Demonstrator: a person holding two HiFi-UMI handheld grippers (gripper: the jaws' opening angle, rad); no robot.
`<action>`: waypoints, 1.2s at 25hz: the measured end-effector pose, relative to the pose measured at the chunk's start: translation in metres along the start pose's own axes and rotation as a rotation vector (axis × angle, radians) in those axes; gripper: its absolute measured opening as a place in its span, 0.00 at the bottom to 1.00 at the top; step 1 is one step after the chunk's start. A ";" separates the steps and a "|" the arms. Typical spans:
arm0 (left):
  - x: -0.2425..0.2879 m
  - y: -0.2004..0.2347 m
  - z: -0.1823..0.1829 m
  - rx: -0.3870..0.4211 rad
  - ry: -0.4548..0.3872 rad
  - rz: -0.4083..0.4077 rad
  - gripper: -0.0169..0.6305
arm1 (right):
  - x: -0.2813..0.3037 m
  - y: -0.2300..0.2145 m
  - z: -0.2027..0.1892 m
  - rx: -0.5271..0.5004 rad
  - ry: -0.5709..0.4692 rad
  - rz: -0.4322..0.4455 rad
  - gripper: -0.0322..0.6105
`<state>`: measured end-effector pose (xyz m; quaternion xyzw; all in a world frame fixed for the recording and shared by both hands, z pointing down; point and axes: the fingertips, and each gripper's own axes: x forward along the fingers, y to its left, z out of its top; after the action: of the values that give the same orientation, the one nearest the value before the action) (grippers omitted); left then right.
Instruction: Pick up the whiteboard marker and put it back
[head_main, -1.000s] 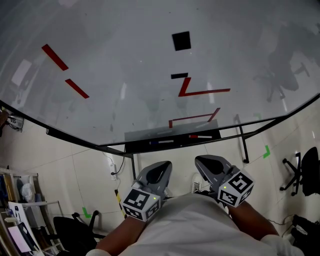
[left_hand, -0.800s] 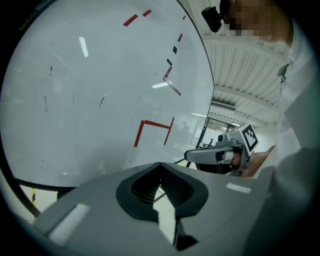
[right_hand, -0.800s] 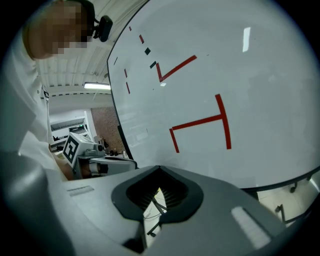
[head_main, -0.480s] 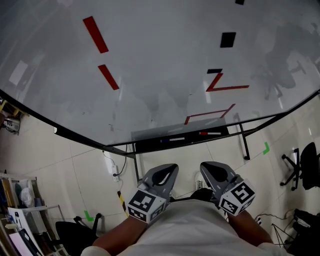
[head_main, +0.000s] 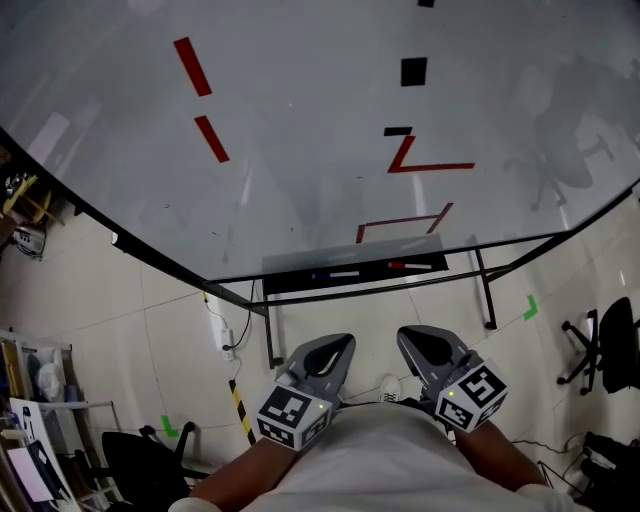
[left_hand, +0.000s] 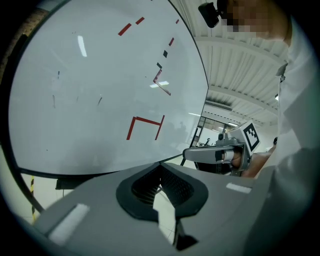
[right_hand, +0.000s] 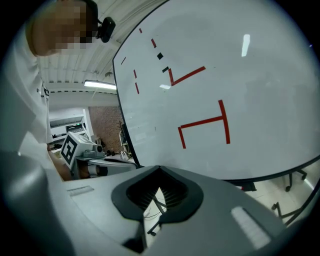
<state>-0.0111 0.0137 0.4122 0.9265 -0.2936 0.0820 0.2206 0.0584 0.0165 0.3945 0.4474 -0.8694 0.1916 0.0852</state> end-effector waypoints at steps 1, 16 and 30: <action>0.002 -0.006 -0.001 -0.004 -0.005 0.014 0.05 | -0.007 0.000 -0.001 -0.005 0.001 0.014 0.05; 0.016 -0.105 -0.034 -0.003 -0.066 0.214 0.05 | -0.100 -0.019 -0.036 -0.043 0.038 0.197 0.05; -0.003 -0.106 -0.026 0.074 -0.003 0.130 0.05 | -0.103 0.010 -0.041 -0.015 -0.003 0.110 0.05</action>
<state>0.0471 0.1044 0.3967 0.9131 -0.3501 0.1057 0.1803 0.1096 0.1151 0.3968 0.3987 -0.8942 0.1887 0.0763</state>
